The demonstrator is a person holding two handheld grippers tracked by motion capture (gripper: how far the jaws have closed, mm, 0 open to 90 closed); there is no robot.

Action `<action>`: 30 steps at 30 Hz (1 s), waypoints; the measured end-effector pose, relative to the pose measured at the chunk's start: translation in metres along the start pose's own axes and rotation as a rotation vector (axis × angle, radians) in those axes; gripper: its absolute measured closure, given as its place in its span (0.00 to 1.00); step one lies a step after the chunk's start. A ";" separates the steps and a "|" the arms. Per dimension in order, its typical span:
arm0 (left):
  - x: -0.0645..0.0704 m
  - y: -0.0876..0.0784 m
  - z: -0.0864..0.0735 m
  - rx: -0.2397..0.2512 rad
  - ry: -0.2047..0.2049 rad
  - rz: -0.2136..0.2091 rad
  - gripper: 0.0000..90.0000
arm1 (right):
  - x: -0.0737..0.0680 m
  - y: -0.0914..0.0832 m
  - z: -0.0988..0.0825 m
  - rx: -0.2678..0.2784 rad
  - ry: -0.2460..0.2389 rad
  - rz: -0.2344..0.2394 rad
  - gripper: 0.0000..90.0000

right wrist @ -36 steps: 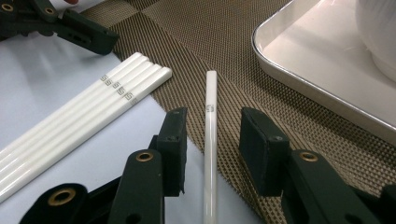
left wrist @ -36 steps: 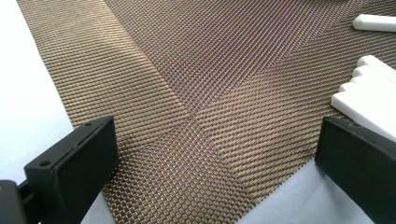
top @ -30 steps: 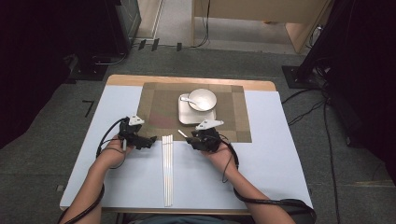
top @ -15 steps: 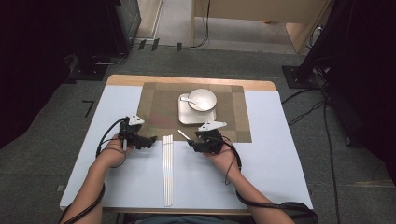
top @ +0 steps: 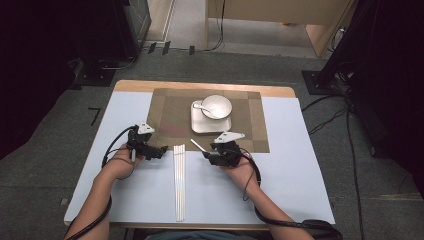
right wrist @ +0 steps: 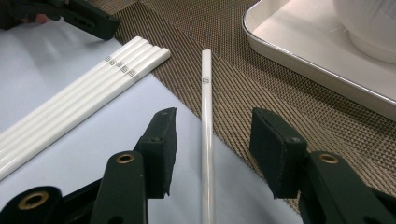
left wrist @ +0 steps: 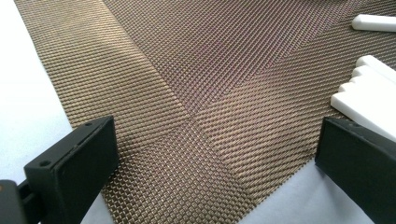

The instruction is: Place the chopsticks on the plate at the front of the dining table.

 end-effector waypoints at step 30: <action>-0.003 0.001 0.002 -0.005 0.026 -0.028 0.00 | -0.001 -0.024 -0.015 0.008 0.007 -0.012 0.69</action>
Point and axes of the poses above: each handheld gripper's, and its own axes: y roughly forward along the jaws, z roughly out of its top, x roughly to its right, the point moved 4 cm from there along y, roughly forward along the jaws
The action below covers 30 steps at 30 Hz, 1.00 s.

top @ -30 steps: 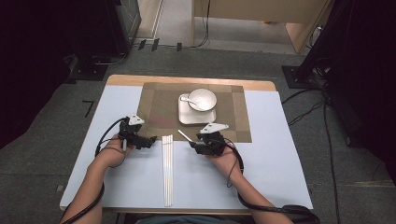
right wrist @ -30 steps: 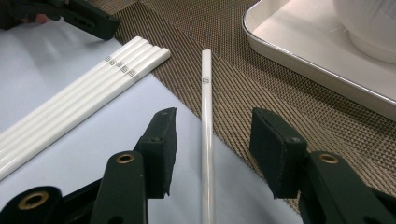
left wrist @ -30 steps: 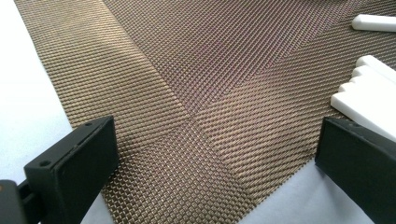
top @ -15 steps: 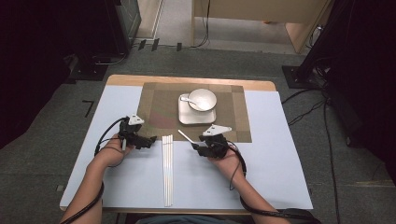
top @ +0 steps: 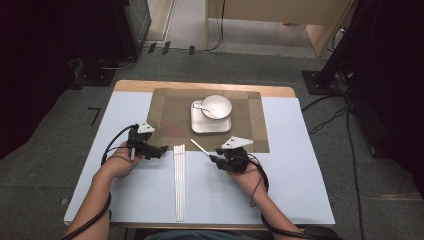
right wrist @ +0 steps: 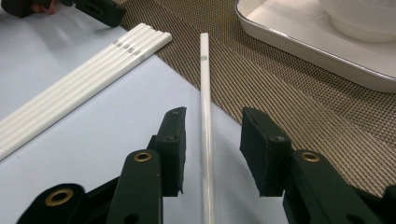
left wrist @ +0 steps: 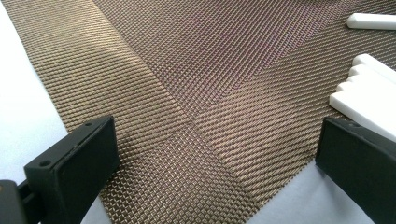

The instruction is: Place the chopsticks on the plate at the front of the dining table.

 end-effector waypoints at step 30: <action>0.000 0.000 0.000 0.001 0.001 0.000 0.00 | -0.005 0.002 -0.015 -0.029 -0.067 -0.069 0.89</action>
Point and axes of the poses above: each handheld gripper's, and its own axes: y roughly forward along the jaws, z roughly out of its top, x roughly to its right, the point moved 4 cm from there along y, roughly forward along the jaws
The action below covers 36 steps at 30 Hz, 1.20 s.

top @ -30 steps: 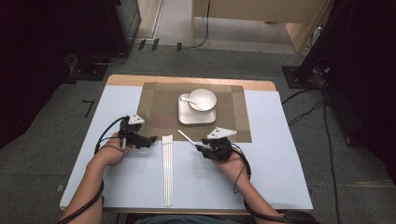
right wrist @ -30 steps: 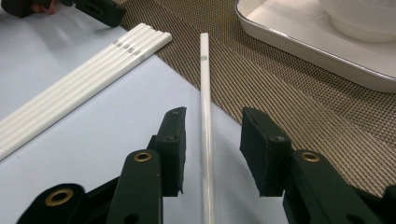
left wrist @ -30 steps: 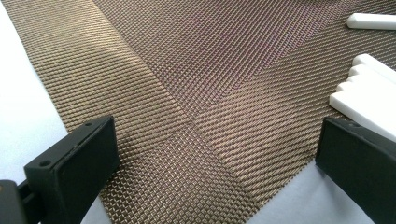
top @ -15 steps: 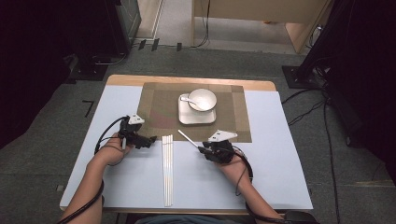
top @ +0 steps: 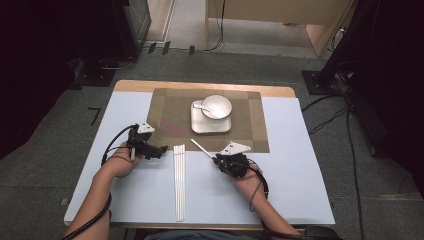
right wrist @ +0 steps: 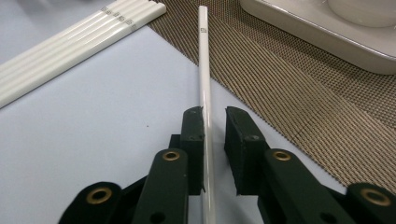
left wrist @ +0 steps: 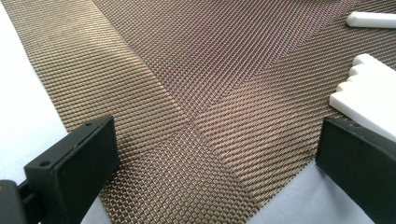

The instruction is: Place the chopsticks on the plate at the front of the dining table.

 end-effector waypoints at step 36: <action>0.000 0.000 0.000 0.001 0.001 0.001 0.00 | -0.001 0.008 0.010 -0.013 0.035 0.031 0.95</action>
Point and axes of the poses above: each handheld gripper's, and its own axes: y roughly forward along the jaws, z roughly out of its top, x roughly to its right, the point moved 4 cm from there along y, roughly forward along the jaws
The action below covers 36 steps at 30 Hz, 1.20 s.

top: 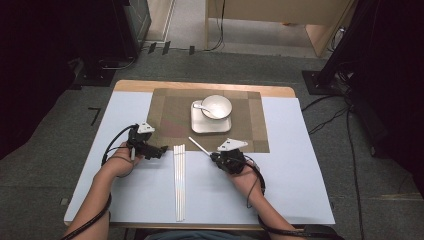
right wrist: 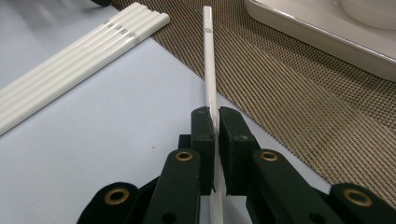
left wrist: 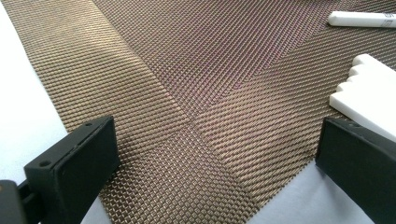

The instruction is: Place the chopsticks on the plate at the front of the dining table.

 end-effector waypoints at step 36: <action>0.000 0.000 0.000 0.003 0.001 0.002 0.00 | 0.004 0.012 0.019 -0.015 0.014 0.056 0.95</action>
Point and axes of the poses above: each handheld gripper's, and its own axes: y roughly forward along the jaws, z roughly out of its top, x roughly to its right, the point moved 4 cm from there along y, roughly forward along the jaws
